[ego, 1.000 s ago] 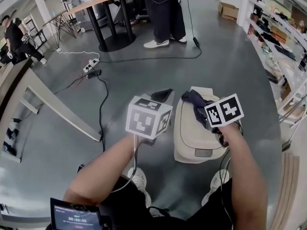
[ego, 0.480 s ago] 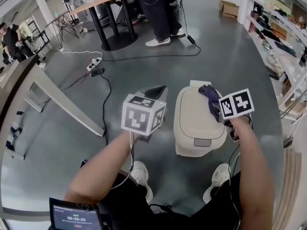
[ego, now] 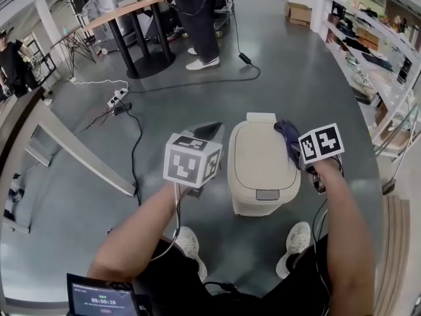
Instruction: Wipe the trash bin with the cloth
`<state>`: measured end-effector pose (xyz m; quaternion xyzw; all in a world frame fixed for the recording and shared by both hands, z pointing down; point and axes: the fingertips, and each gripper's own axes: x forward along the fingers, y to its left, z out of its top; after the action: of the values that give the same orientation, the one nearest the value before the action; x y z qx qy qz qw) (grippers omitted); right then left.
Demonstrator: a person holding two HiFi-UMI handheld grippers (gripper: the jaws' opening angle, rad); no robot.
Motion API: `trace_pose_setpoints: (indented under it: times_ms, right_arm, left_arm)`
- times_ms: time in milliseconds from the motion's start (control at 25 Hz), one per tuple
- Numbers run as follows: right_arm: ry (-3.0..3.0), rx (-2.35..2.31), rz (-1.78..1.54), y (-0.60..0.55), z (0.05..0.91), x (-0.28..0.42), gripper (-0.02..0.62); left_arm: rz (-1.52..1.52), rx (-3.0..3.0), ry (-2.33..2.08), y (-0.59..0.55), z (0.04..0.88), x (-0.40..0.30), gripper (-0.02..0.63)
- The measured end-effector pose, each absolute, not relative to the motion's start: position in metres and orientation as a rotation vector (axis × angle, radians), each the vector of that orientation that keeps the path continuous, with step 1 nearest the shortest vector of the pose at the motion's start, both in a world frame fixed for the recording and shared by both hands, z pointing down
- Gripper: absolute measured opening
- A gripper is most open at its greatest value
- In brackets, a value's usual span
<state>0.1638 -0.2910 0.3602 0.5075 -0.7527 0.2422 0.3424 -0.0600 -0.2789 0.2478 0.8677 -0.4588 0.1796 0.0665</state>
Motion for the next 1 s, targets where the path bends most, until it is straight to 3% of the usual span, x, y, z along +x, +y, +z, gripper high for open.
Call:
trace_pose_setpoints:
  times_ms: [320,680,1000]
  right_arm:
    - [-2.024,1.392,0.688,-0.290,0.339,0.158,0.091]
    - [-2.274,1.192,0.670,-0.259,0.301,0.063,0.091]
    - [-2.264,1.013,0.565,-0.229,0.319,-0.011,0.091]
  left_arm:
    - [0.511,2.643,-1.350,-0.276,0.240,-0.049,-0.003]
    - [0.503,2.598,-1.351,-0.279,0.243,-0.057,-0.003]
    - [0.549,2.623,-1.342,-0.272,0.247,-0.059,-0.003]
